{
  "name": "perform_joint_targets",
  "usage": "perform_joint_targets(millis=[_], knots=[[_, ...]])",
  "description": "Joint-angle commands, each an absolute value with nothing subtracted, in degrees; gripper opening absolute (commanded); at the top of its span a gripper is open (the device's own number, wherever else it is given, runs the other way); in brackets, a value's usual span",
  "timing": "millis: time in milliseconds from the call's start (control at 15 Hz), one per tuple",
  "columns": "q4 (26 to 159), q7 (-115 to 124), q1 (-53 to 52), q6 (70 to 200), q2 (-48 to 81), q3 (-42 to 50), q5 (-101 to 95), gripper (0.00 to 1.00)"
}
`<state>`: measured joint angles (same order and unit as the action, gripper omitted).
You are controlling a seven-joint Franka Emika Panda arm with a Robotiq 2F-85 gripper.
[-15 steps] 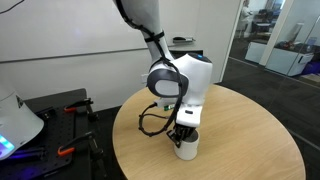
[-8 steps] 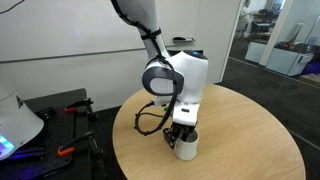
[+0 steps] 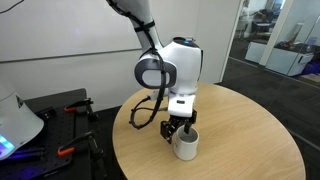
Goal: Slide the mug cup to the right, pick up the pen from the table and put it in the mug cup
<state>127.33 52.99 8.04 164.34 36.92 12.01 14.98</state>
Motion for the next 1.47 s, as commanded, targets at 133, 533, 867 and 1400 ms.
perform_joint_targets(millis=[133,533,867,1400], knots=[[134.63,51.75,4.77,167.78,29.22,14.48,15.39,1.0],[136.44,48.59,0.31,166.39,23.52,18.25,9.78,1.0],[134.59,44.06,-3.33,162.44,19.87,19.46,2.17,1.0],[126.76,34.36,-5.07,151.22,19.28,14.14,-5.79,1.0]])
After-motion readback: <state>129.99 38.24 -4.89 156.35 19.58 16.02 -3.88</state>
